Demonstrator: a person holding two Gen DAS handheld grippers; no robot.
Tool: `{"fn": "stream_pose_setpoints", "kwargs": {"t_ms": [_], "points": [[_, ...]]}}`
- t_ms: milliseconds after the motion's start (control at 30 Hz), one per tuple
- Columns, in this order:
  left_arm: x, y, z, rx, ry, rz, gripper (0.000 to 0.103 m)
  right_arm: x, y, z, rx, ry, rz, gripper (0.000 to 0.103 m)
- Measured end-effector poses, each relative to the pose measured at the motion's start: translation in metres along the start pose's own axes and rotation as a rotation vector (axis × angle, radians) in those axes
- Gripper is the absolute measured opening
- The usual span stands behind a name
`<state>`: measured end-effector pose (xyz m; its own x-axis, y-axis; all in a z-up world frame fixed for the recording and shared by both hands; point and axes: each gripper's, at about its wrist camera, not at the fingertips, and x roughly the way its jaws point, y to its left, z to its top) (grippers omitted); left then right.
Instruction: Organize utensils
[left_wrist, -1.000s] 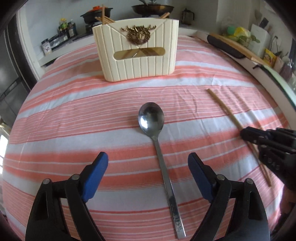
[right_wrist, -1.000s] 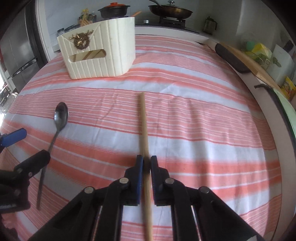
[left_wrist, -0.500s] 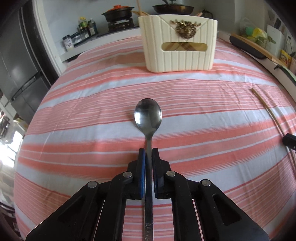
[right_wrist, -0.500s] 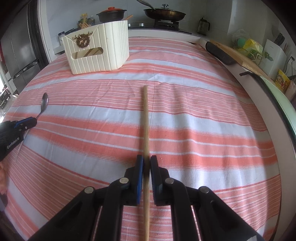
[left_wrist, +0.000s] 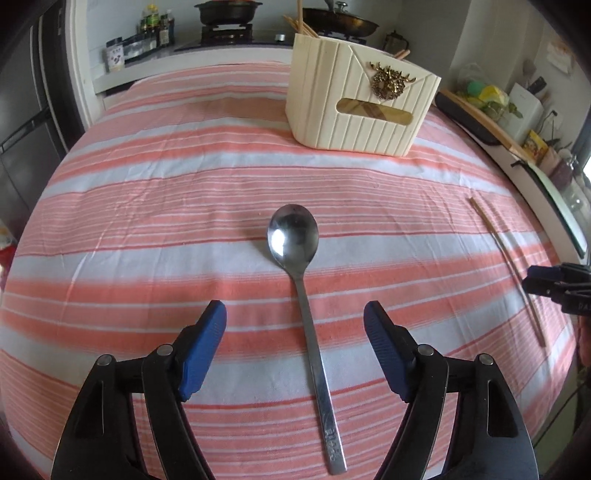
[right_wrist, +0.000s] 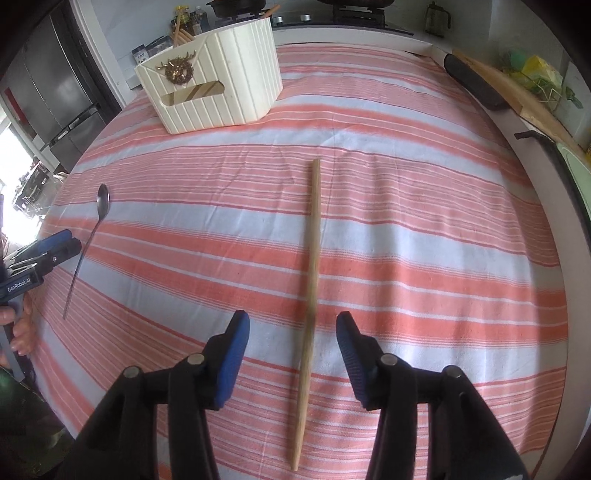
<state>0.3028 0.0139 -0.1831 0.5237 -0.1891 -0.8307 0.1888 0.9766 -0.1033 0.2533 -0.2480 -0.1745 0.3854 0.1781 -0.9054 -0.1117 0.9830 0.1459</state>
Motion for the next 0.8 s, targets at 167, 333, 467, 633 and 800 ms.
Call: {"fn": "stream_pose_setpoints", "kwargs": {"t_ms": [167,333,467,633,800], "points": [[0.027,-0.005,0.020,-0.002,0.033,0.077,0.078,0.020,0.001,0.031,-0.021,0.043,-0.051,0.050],[0.036,-0.009,0.032,-0.001,0.017,0.124,0.047,0.046,0.005,0.062,-0.028,0.041,-0.098,0.049],[0.033,-0.003,0.036,-0.031,-0.008,0.051,0.035,0.055,0.009,0.085,-0.023,0.022,-0.141,0.007],[-0.004,0.005,0.033,-0.045,-0.114,-0.001,0.035,0.027,0.008,0.087,0.027,-0.067,-0.065,0.007],[-0.066,0.006,0.029,-0.047,-0.265,-0.045,0.035,-0.036,0.018,0.074,0.025,-0.231,-0.015,0.007]]}}
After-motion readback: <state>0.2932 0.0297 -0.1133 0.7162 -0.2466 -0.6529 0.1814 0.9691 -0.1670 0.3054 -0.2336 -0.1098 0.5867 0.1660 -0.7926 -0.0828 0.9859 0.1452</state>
